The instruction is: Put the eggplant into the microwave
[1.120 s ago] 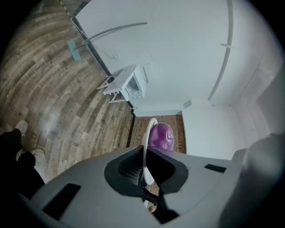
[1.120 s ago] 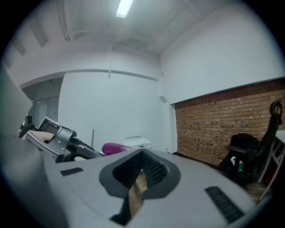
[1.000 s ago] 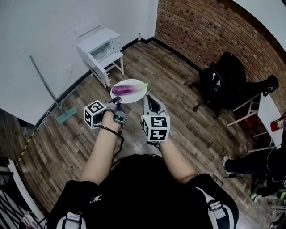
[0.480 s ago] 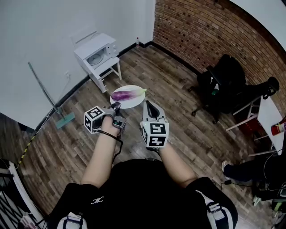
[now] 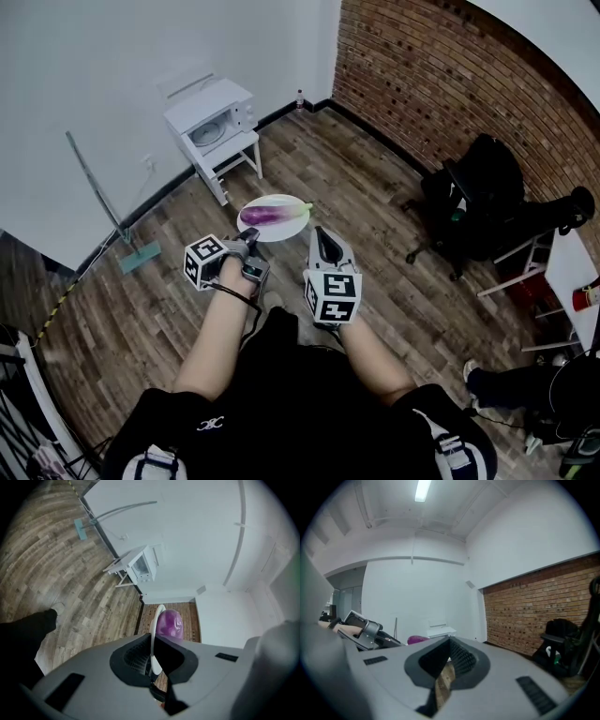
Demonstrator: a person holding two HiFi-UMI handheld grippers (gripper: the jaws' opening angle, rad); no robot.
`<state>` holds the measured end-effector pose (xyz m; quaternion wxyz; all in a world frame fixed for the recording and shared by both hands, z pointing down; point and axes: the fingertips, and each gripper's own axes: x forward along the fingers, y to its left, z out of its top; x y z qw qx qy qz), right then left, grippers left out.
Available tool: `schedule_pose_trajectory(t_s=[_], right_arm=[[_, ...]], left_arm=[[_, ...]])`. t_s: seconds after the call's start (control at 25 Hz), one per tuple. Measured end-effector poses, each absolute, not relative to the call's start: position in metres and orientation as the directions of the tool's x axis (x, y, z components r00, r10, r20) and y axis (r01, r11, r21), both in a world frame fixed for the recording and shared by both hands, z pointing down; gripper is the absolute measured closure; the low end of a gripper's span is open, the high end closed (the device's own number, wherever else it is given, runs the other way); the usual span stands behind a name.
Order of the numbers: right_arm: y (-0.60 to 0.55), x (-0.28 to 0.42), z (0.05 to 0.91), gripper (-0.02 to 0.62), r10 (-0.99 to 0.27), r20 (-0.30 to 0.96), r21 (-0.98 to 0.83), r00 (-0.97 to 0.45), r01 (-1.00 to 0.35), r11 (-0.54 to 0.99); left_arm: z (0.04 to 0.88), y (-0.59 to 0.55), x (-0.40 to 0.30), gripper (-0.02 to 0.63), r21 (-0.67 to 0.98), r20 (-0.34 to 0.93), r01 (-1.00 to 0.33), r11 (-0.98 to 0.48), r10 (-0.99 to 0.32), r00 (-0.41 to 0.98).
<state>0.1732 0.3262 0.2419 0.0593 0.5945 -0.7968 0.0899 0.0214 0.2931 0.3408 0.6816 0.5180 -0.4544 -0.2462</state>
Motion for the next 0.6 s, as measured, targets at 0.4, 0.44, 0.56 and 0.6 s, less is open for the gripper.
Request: schedule_pose_trajectory(t_s=[0.4,0.44,0.56,0.6], right_arm=[[0.229,0.158,0.253,0.589,-0.927,0.211,-0.072,-0.31,-0.951,0.302],[0.214,0.154,0.251,0.589,-0.927,0.21,-0.071,-0.312,-0.95,0.303],[0.168,0.139,0.244,0.589,-0.924,0.204,-0.069,-0.323,-0.946,0.316],[0.154,0.135,0.241,0.589,-0.923,0.202,-0.067,-0.327,-0.945,0.32]], left_arm=[[0.35,0.191,0.009,0.588,0.938,0.343,-0.12,0.326,-0.818,0.462],[0.35,0.177,0.006,0.588,0.937,0.344,-0.122,0.326,-0.817,0.463],[0.346,0.134,-0.008,0.588,0.939,0.34,-0.133,0.316,-0.816,0.467],[0.345,0.12,-0.012,0.588,0.941,0.337,-0.135,0.31,-0.817,0.468]])
